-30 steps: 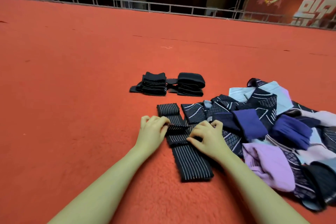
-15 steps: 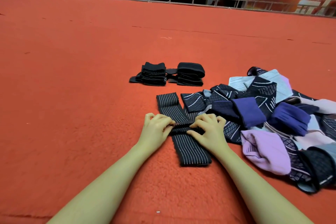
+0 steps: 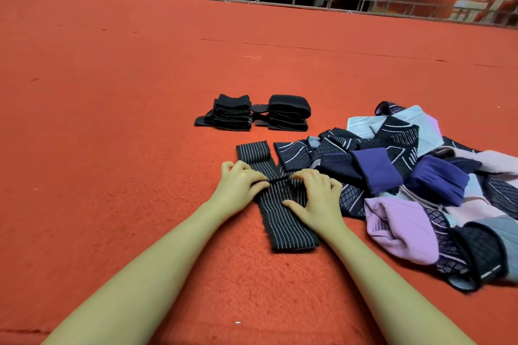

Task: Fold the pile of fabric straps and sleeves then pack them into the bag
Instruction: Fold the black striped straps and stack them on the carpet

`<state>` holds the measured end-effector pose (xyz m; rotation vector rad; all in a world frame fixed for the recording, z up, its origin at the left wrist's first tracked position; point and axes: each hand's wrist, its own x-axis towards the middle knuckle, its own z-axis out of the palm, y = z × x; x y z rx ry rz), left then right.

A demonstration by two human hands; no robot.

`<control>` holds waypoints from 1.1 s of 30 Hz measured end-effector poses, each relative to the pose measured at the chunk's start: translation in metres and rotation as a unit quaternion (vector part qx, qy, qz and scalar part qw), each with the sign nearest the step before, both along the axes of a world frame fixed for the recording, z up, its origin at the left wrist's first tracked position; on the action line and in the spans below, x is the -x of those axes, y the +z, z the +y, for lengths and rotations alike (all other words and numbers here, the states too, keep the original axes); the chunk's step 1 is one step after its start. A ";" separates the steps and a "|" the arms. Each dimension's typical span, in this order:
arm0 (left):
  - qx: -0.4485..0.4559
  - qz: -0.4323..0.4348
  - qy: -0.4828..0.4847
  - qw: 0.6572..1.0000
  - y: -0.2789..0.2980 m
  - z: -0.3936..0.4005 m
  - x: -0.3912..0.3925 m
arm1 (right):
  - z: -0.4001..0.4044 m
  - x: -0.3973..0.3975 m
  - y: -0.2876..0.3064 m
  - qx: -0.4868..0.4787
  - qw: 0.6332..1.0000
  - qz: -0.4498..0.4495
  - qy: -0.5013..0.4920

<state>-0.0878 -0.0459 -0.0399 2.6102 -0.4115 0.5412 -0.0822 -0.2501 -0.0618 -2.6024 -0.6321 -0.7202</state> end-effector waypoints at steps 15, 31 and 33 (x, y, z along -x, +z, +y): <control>0.056 -0.009 0.007 0.998 -0.004 0.012 0.014 | 0.002 0.009 0.004 0.064 0.996 -0.047 0.045; 0.064 0.036 0.142 0.987 0.005 -0.001 -0.011 | -0.002 0.008 0.008 0.227 0.960 0.093 0.134; 0.070 0.036 0.159 0.984 0.005 -0.005 -0.009 | -0.001 0.010 0.011 0.224 0.959 0.109 0.136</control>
